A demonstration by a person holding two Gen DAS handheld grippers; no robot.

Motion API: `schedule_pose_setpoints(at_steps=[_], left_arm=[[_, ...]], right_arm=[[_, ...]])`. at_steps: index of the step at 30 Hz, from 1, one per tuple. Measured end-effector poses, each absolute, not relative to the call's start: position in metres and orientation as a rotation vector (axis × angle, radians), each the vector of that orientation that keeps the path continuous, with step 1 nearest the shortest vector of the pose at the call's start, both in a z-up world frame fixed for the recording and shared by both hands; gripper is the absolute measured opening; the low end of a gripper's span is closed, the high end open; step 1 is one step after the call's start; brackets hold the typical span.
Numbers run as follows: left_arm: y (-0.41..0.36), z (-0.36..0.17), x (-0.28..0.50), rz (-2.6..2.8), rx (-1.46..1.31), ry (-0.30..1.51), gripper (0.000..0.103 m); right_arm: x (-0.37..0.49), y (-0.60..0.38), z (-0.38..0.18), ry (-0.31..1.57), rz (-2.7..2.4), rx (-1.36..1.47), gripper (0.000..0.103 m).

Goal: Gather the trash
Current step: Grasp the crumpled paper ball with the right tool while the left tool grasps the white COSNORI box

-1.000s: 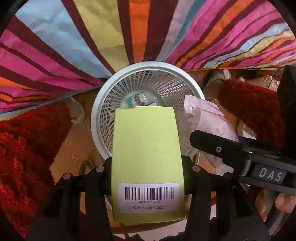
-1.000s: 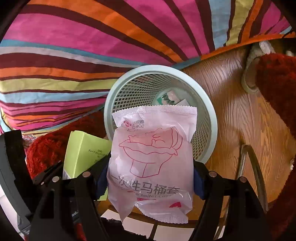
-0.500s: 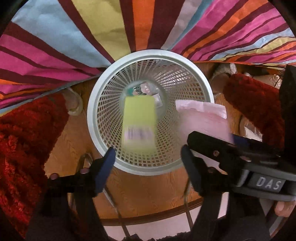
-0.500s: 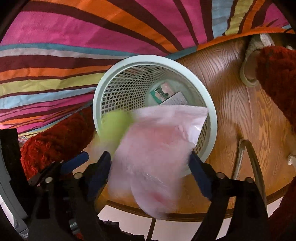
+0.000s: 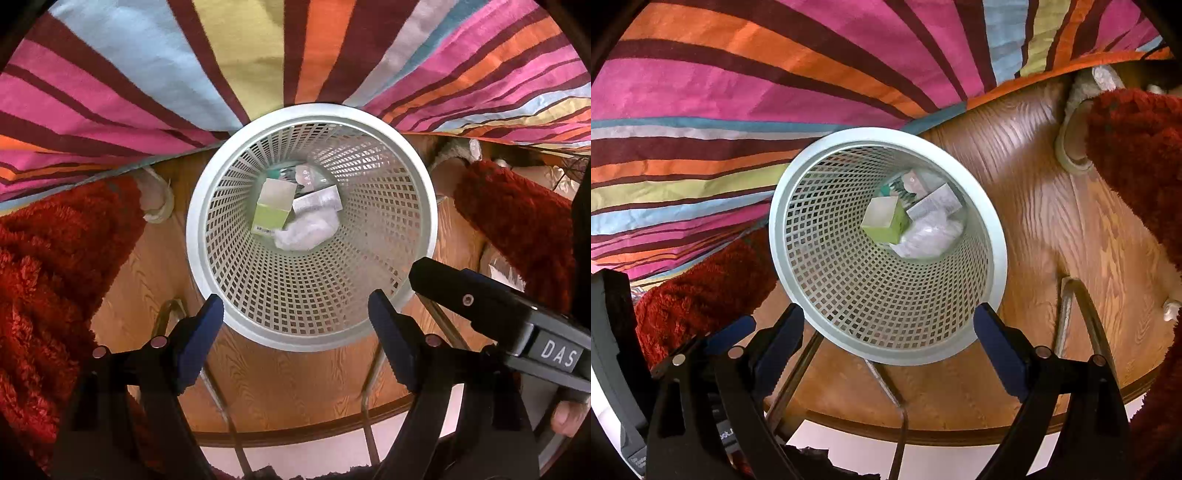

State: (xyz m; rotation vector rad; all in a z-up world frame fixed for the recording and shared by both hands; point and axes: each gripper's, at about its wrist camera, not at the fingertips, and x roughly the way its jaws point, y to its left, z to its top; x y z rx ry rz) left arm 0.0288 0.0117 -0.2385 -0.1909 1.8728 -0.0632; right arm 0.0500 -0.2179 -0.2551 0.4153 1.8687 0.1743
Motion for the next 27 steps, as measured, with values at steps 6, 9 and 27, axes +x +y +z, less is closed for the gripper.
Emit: schedule_pose_setpoints(at_steps=[6,9,27], left_arm=[[0.012,-0.235,0.026,-0.055,-0.190,1.863,0.079],[0.013,-0.226,0.023,-0.053,-0.192,1.832,0.079],[0.020,-0.075,0.045,0.010,-0.123,1.229,0.081]], right_arm=[[0.048,-0.219,-0.250,1.849,0.171,0.400,0.089],[0.048,-0.222,-0.241,1.817,0.168,0.395,0.089],[0.075,-0.251,-0.070,1.160,0.299,0.272,0.089]])
